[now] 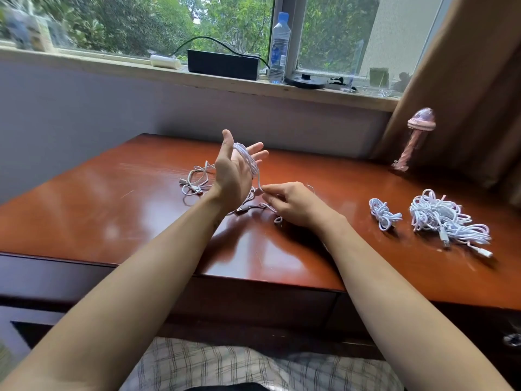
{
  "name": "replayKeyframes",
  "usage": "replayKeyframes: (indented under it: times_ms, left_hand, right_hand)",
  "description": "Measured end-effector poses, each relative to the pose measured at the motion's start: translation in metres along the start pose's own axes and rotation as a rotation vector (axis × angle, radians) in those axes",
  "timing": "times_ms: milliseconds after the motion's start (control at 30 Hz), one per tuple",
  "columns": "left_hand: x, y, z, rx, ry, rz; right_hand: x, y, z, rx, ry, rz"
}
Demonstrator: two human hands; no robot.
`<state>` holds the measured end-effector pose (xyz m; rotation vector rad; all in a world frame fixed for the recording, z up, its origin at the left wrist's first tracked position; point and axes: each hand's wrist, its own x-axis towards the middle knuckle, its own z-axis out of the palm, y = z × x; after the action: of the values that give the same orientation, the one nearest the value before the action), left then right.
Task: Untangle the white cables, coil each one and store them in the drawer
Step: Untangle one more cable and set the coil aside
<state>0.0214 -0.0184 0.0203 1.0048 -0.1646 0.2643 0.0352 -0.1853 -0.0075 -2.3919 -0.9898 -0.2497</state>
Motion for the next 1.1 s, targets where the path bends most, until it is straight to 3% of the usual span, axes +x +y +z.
replayKeyframes:
  times_ms: [267, 433, 600, 733, 867, 1000, 1100]
  left_hand:
    - [-0.001, 0.015, -0.009, -0.385, 0.025, -0.026]
    - [-0.001, 0.007, -0.005, 0.017, 0.033, 0.035]
    - [-0.005, -0.004, -0.002, 0.321, -0.073, 0.079]
    - [-0.008, -0.014, -0.005, 0.591, -0.217, 0.089]
    - [-0.01, -0.014, -0.005, 0.748, -0.211, 0.169]
    - [-0.009, -0.014, -0.009, 1.098, -0.254, 0.311]
    - [-0.009, -0.012, -0.01, 1.18, -0.26, 0.33]
  right_hand:
    - [0.002, 0.001, 0.005, -0.038, -0.032, 0.003]
    - [0.001, -0.003, 0.0, 0.034, 0.136, -0.05]
    - [0.002, -0.005, -0.006, -0.005, 0.307, -0.132]
    - [0.0, -0.007, -0.014, -0.117, 0.414, -0.144]
    - [-0.001, -0.008, -0.019, -0.255, 0.533, -0.124]
    - [0.0, -0.014, -0.017, -0.252, 0.574, -0.169]
    - [0.0, -0.009, -0.018, -0.185, 0.535, -0.156]
